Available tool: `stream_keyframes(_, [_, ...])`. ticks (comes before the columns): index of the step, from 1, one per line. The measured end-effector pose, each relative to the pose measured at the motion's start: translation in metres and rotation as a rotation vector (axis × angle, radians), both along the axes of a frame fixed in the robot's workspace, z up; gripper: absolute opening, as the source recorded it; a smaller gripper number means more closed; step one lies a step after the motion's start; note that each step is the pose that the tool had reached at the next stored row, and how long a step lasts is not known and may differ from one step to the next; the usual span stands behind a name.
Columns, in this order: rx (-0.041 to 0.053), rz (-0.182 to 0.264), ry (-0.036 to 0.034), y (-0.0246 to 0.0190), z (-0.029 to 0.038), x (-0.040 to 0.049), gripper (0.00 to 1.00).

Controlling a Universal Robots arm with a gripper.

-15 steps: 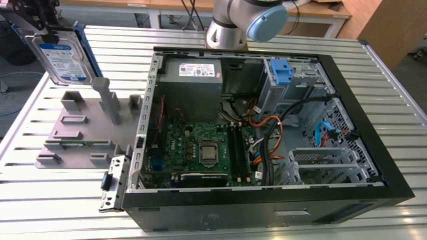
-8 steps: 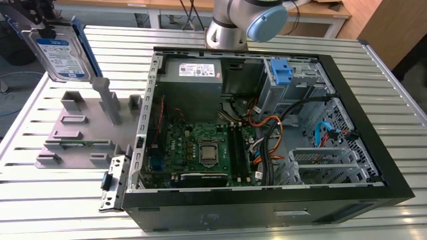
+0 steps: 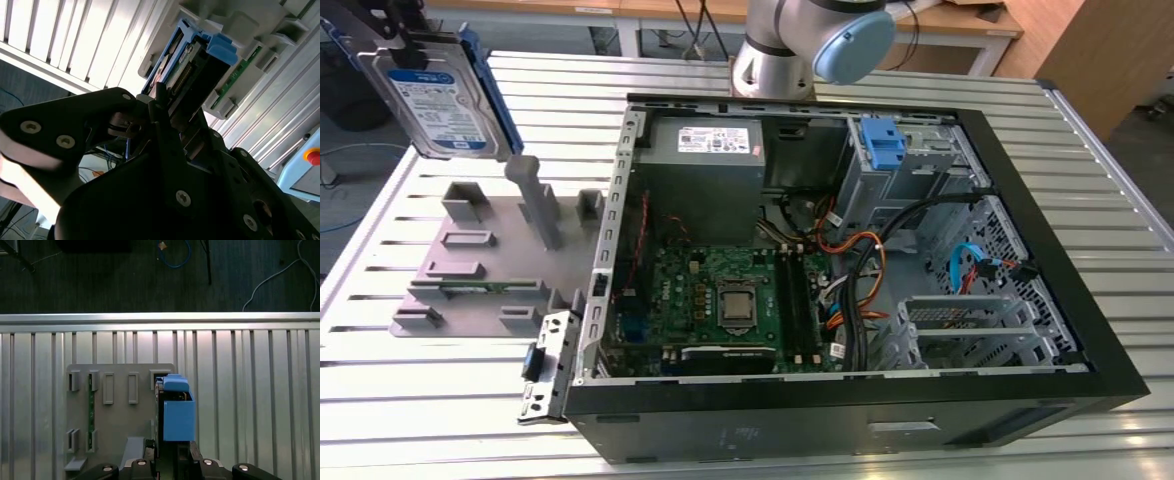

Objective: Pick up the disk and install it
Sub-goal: 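Pick up the disk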

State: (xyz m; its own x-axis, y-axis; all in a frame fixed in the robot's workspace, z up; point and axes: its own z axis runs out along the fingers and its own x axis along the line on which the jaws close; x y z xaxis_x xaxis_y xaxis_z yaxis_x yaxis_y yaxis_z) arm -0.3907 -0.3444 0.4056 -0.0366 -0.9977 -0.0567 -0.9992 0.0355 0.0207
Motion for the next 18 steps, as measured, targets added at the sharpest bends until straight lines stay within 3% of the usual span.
stream_keyframes(8, [-0.0003, 0.000, 0.0005, 0.0000, 0.0007, 0.0000, 0.35])
stream_keyframes(18, [-0.0002, 0.000, 0.0003, 0.0000, 0.0092, 0.0000, 0.35])
